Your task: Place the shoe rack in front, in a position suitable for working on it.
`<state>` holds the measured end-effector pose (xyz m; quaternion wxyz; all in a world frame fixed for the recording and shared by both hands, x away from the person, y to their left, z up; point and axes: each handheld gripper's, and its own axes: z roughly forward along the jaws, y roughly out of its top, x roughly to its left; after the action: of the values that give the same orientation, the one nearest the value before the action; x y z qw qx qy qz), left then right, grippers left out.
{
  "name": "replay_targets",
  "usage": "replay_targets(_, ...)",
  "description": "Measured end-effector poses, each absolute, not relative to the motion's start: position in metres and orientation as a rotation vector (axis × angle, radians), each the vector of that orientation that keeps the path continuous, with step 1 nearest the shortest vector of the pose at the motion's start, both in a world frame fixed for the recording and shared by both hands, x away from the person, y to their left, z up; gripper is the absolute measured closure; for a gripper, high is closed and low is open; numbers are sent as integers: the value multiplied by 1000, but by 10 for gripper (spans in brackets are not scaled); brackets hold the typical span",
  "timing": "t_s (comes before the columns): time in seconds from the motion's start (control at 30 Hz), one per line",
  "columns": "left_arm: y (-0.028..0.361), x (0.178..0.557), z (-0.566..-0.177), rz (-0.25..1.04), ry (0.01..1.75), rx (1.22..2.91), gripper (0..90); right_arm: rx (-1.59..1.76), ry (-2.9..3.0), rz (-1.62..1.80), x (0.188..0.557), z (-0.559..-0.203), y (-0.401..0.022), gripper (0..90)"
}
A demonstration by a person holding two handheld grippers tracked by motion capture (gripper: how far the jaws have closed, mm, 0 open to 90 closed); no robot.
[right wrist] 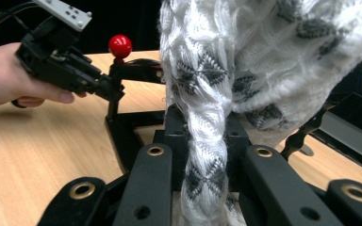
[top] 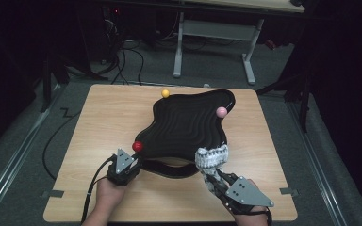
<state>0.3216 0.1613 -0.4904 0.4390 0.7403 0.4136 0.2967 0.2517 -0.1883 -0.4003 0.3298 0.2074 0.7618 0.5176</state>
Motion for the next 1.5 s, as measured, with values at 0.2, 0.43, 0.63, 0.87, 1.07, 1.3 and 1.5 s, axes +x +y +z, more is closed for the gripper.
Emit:
replay_targets(0.2, 144, 316, -491, 728, 948, 1880, 736, 661, 1914, 1356, 260, -396, -212, 791)
replay_targets(0.43, 132, 311, -492, 702, 924, 1869, 734, 667, 1945, 1340, 266, -408, -206, 789)
replay_targets(0.63, 127, 308, -490, 722, 855, 1938, 732, 724, 1854, 1385, 266, -400, -222, 784)
replay_targets(0.87, 121, 305, -490, 703, 839, 1936, 731, 708, 1911, 1348, 269, -410, -211, 785)
replay_targets(1.07, 111, 300, -490, 683, 784, 1956, 730, 761, 1866, 1347, 273, -411, -224, 785)
replay_targets(1.3, 99, 293, -491, 661, 740, 1967, 729, 727, 2037, 1311, 282, -440, -198, 783)
replay_targets(1.5, 86, 286, -492, 640, 688, 1975, 728, 647, 2157, 1305, 278, -456, -168, 783)
